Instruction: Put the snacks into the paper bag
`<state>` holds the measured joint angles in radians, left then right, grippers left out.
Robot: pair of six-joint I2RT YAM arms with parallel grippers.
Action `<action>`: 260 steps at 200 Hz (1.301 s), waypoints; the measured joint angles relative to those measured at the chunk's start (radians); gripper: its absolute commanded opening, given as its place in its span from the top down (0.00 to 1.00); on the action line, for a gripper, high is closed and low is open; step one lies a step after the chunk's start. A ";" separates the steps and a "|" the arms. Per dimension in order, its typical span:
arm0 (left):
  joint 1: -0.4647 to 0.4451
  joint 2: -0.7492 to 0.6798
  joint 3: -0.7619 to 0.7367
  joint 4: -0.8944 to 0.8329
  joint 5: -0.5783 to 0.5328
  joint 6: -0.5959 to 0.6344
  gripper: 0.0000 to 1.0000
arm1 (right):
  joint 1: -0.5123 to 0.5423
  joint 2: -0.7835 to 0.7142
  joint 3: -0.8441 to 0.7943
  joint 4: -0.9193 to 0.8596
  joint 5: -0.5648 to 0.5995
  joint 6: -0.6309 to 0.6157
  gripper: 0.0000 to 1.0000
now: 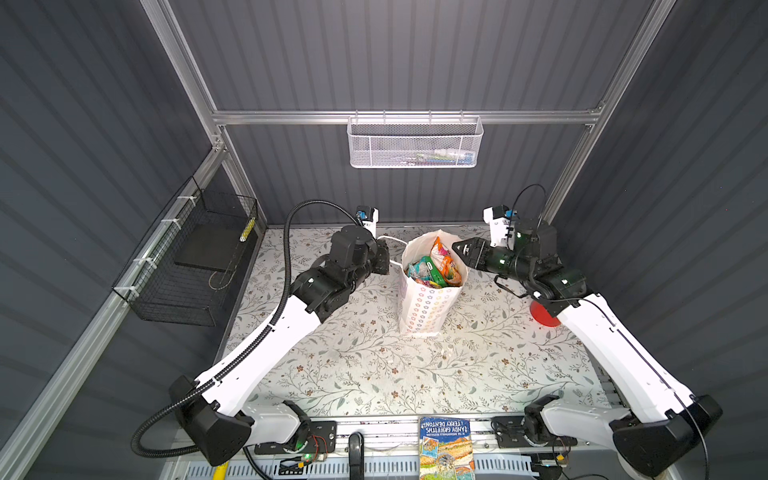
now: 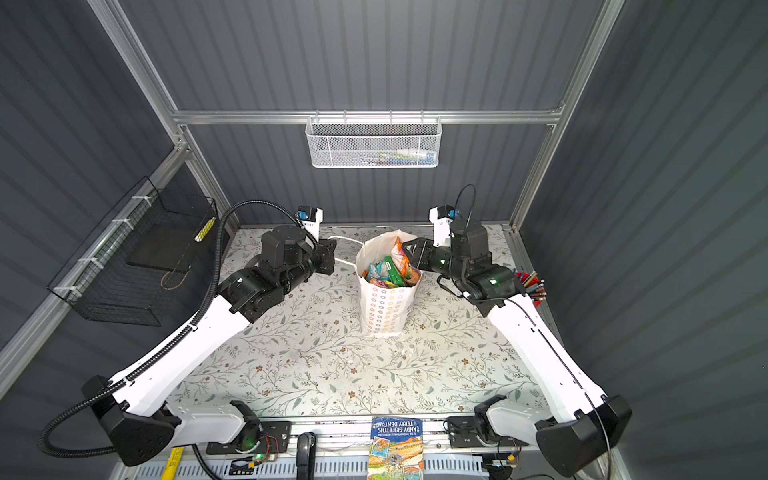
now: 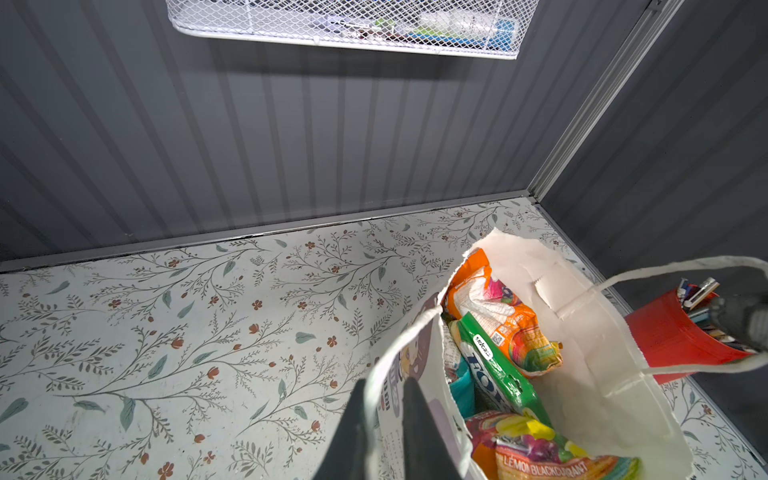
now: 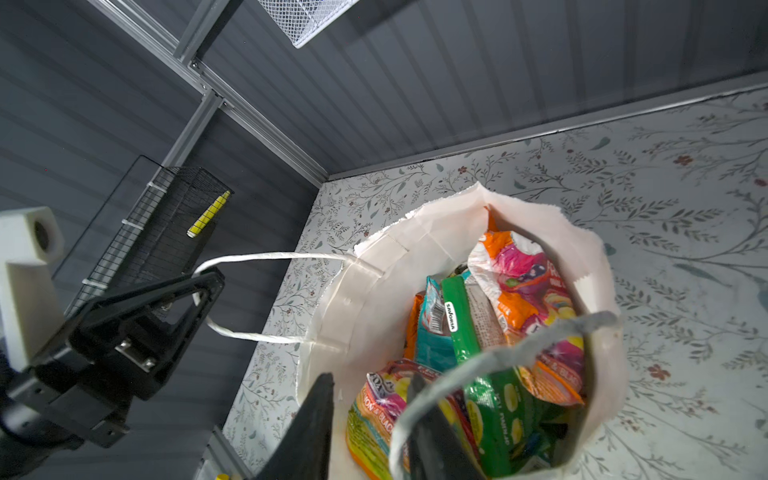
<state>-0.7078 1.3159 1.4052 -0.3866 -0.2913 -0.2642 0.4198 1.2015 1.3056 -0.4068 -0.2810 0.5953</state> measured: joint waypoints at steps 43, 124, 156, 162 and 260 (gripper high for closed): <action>0.000 0.003 0.013 0.002 0.039 -0.002 0.13 | 0.000 -0.054 -0.020 -0.020 0.063 0.030 0.28; 0.000 -0.016 0.053 -0.002 0.160 -0.005 0.00 | 0.000 -0.193 -0.042 -0.072 0.200 0.050 0.01; 0.000 -0.084 0.053 -0.002 0.191 -0.015 0.00 | 0.000 -0.224 -0.042 -0.106 0.259 0.027 0.01; 0.000 -0.105 0.051 -0.001 0.187 -0.020 0.00 | 0.000 -0.232 -0.042 -0.113 0.272 0.016 0.01; 0.009 -0.425 -0.650 0.247 -0.667 -0.110 0.00 | -0.079 -0.575 -0.558 0.232 0.722 -0.236 0.01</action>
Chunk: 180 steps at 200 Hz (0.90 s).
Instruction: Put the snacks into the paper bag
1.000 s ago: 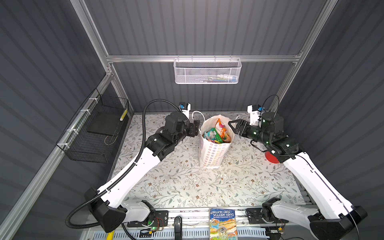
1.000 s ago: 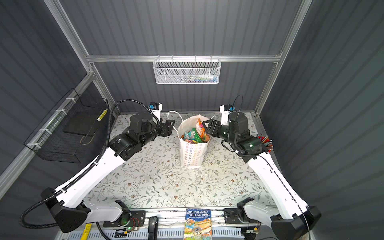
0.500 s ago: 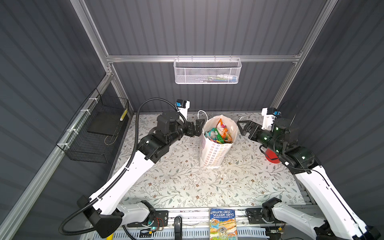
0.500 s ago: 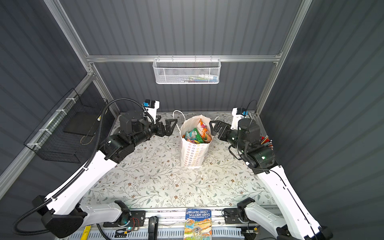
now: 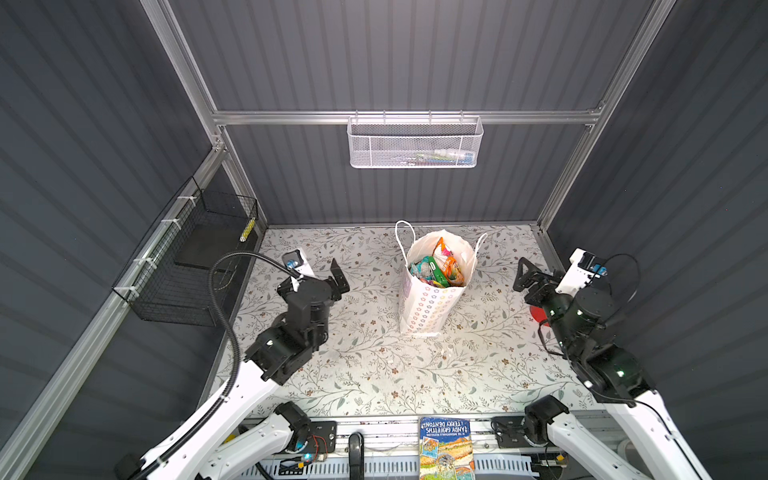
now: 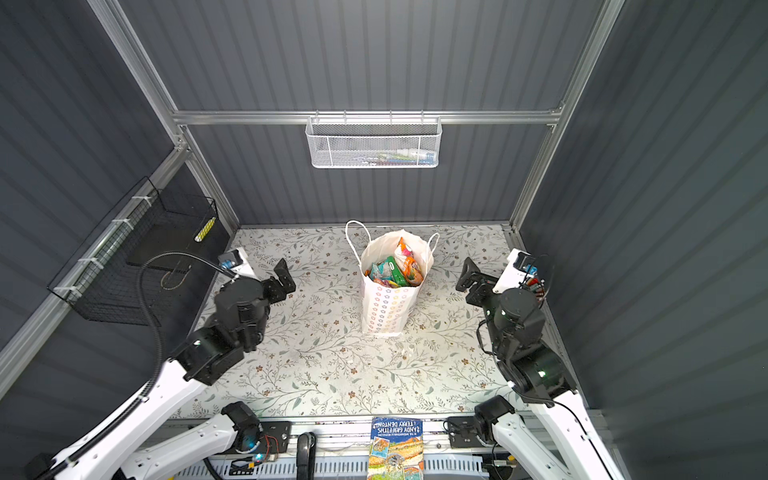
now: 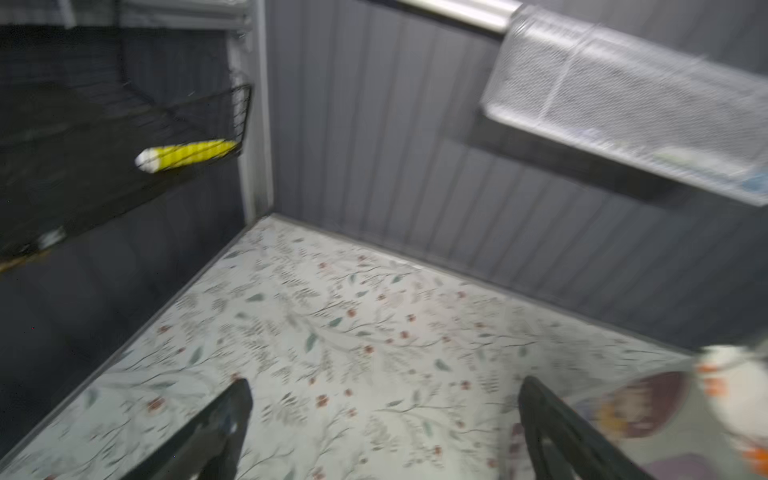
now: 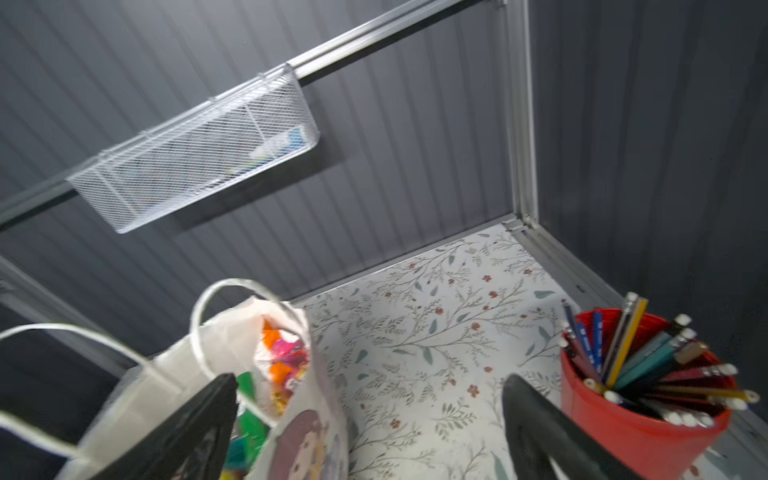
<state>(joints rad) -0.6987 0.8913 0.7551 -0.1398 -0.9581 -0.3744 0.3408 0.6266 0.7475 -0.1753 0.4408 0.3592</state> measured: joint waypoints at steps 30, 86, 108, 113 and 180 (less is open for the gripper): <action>0.161 0.188 -0.298 0.240 -0.012 0.117 0.00 | -0.151 0.143 -0.369 0.328 -0.035 -0.077 0.01; 0.409 0.520 -0.374 0.731 0.043 0.240 0.00 | -0.290 0.584 -0.509 0.822 -0.083 -0.215 0.01; 0.429 0.628 -0.395 0.887 0.089 0.309 0.00 | -0.305 0.661 -0.507 0.980 -0.105 -0.253 0.01; 0.433 0.641 -0.396 0.914 0.097 0.321 0.00 | -0.313 0.689 -0.507 1.028 -0.112 -0.256 0.01; 0.487 0.785 -0.374 1.136 0.313 0.381 0.00 | -0.345 0.835 -0.468 1.182 -0.198 -0.282 0.01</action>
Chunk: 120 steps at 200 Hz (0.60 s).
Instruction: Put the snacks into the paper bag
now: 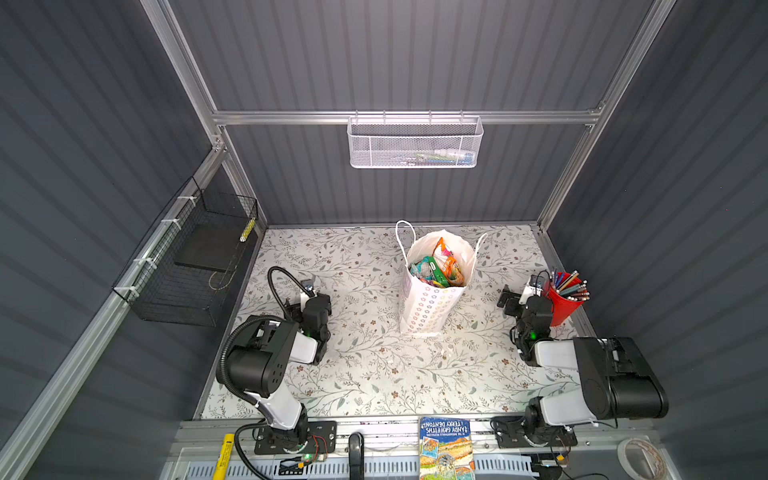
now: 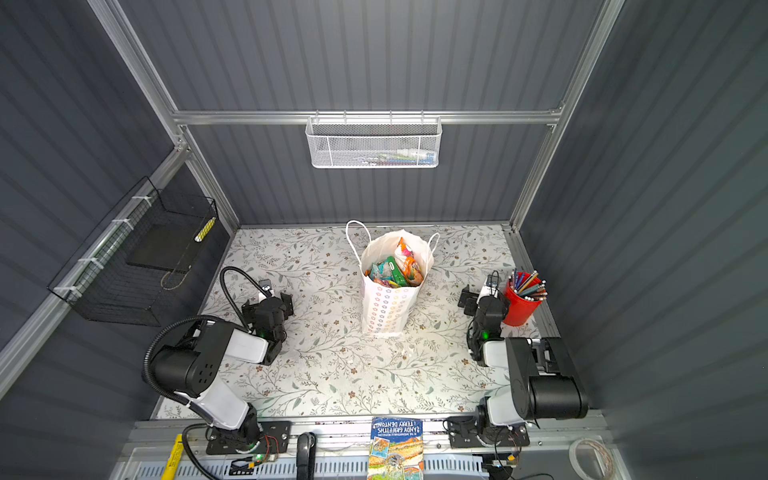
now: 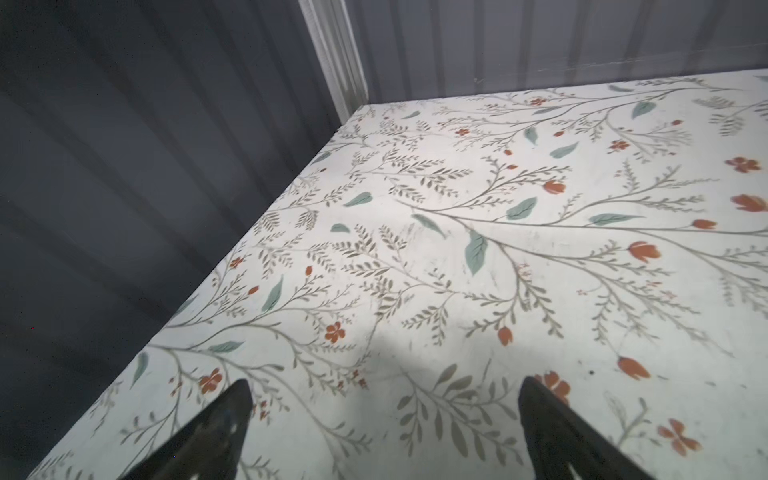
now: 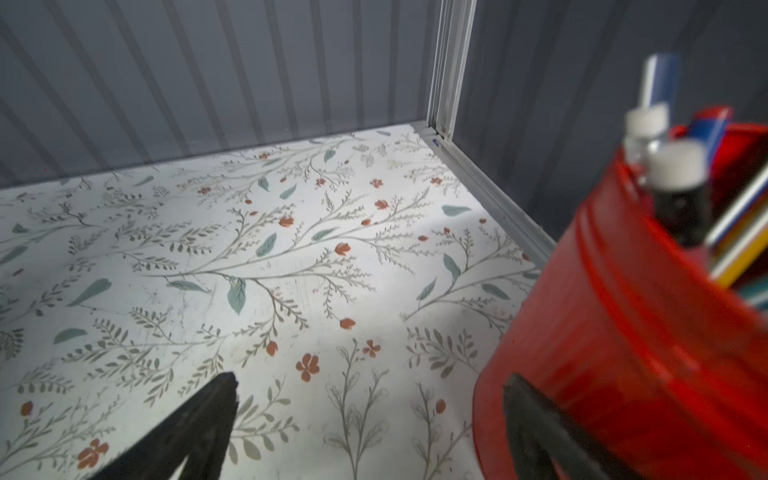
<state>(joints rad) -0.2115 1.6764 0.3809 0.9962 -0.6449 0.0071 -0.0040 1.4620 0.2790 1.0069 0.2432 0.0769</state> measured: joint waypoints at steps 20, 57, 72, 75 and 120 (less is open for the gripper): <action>0.039 0.032 0.024 0.003 0.067 -0.003 0.00 | 0.000 0.000 0.002 0.006 -0.009 -0.001 0.01; 0.112 0.041 0.055 -0.032 0.169 -0.031 0.00 | -0.034 0.002 0.023 -0.006 -0.065 0.002 0.01; 0.116 0.041 0.055 -0.035 0.186 -0.038 0.00 | -0.044 0.002 0.027 -0.008 -0.080 0.003 0.01; 0.116 0.041 0.055 -0.036 0.188 -0.039 0.00 | -0.044 0.002 0.027 -0.009 -0.082 0.003 0.01; 0.098 0.041 0.055 -0.032 0.205 -0.037 0.00 | -0.043 0.001 0.027 -0.008 -0.092 0.003 0.01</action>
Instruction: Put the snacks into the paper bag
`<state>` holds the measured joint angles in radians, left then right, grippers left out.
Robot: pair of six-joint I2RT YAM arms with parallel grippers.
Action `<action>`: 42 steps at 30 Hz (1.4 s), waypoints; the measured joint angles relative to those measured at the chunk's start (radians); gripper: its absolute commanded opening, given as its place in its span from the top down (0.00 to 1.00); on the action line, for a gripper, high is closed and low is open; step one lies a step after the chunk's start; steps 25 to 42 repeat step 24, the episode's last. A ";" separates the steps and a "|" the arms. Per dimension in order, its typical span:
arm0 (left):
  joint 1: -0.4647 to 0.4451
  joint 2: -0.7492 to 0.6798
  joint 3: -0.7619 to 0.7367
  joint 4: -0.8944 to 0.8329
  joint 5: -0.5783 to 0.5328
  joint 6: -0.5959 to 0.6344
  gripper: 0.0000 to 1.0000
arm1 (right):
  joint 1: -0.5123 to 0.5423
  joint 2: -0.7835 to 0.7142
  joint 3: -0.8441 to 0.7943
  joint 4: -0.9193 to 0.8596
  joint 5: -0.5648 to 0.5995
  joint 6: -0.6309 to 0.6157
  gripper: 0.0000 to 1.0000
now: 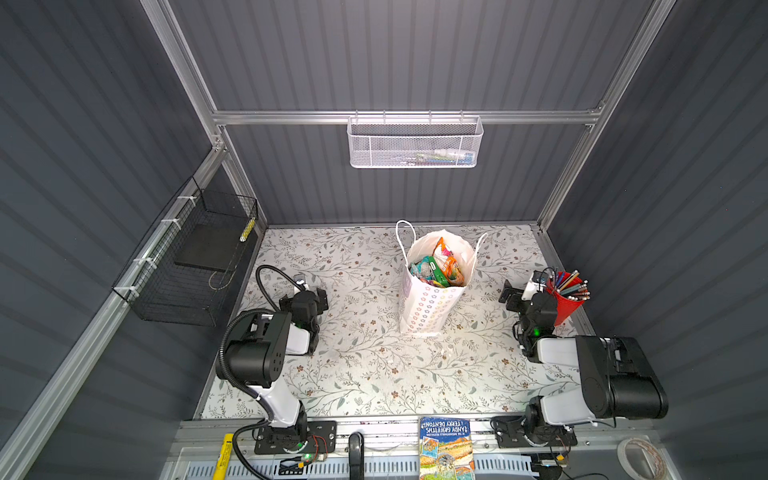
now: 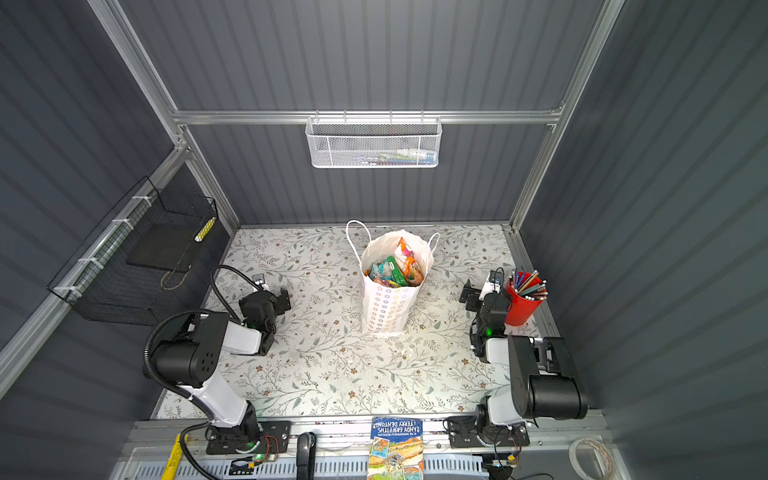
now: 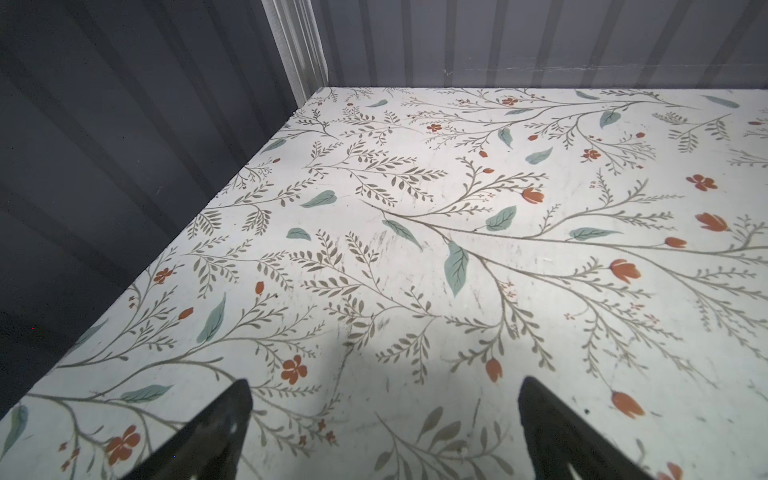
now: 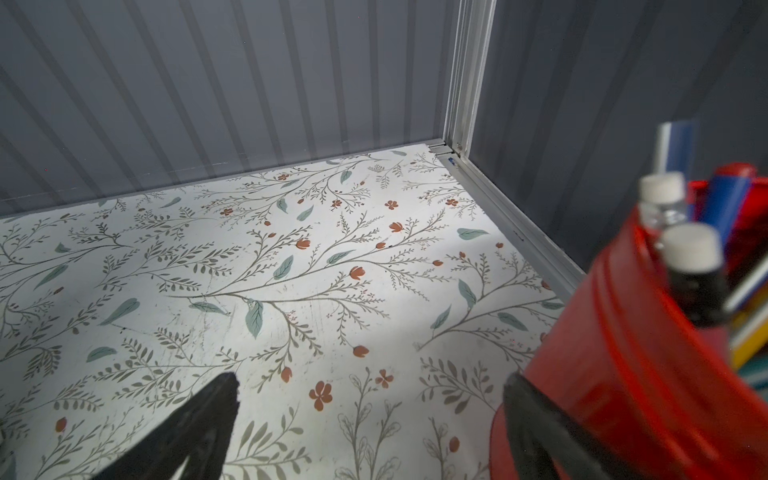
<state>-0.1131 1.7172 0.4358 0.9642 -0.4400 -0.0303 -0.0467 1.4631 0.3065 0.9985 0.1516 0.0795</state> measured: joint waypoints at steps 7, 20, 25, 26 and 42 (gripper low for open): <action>-0.004 0.000 0.000 0.000 0.000 0.001 0.00 | 0.000 0.000 0.000 0.000 -0.002 0.000 0.01; -0.005 0.000 0.001 -0.002 0.023 0.009 0.00 | 0.000 0.000 0.000 0.000 -0.003 0.000 0.01; 0.008 0.000 0.016 -0.030 0.106 0.021 0.00 | 0.000 0.000 0.000 0.000 -0.003 0.000 0.01; 0.008 0.000 0.016 -0.030 0.106 0.021 0.00 | 0.000 0.000 0.000 0.000 -0.003 0.000 0.01; 0.008 0.000 0.016 -0.030 0.106 0.021 0.00 | 0.000 0.000 0.000 0.000 -0.003 0.000 0.01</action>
